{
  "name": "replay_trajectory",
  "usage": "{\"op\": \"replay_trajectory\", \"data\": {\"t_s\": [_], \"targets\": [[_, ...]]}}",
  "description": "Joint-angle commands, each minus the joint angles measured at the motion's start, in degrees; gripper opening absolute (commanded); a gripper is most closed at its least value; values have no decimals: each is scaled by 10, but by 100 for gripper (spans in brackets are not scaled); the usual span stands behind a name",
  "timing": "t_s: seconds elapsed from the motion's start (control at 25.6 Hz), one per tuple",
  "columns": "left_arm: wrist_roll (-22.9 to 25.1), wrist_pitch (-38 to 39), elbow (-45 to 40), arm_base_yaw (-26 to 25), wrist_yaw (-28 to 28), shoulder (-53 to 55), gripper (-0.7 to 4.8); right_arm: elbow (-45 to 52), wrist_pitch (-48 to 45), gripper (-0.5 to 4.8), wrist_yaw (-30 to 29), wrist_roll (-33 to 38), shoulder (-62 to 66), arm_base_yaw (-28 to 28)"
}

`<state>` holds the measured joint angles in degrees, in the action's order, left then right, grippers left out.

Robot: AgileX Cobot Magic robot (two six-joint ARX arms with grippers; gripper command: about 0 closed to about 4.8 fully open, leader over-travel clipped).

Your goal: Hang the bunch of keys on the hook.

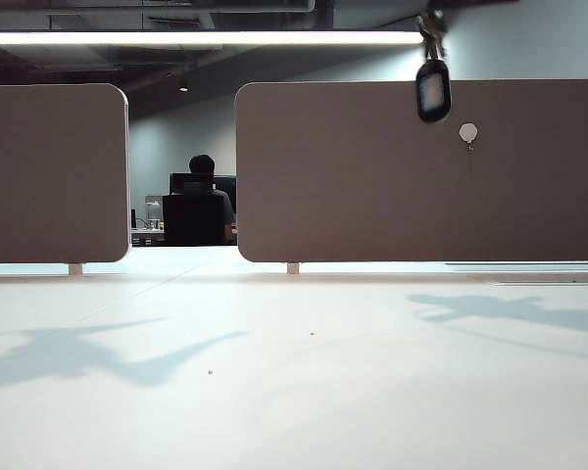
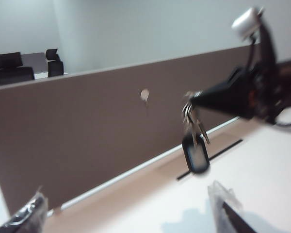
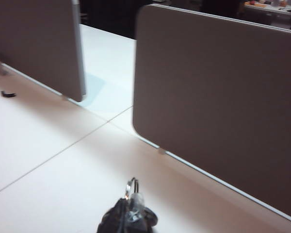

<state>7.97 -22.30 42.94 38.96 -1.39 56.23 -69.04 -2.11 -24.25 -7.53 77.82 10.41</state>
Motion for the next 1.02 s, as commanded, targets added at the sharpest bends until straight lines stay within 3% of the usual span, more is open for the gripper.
{"op": "replay_trajectory", "data": {"t_s": [0.04,0.55,1.02], "targets": [[0,2,65,0,-17,59,479,-43,-28,-6,-23,5,46,-31],[-3,75,310,-5,-16,298,479,-267,-33,-6,-61,5,263,-142],[-20,100,474,-19,-25,435,479,-460,-38,-6,-50,52,427,-169]]}}
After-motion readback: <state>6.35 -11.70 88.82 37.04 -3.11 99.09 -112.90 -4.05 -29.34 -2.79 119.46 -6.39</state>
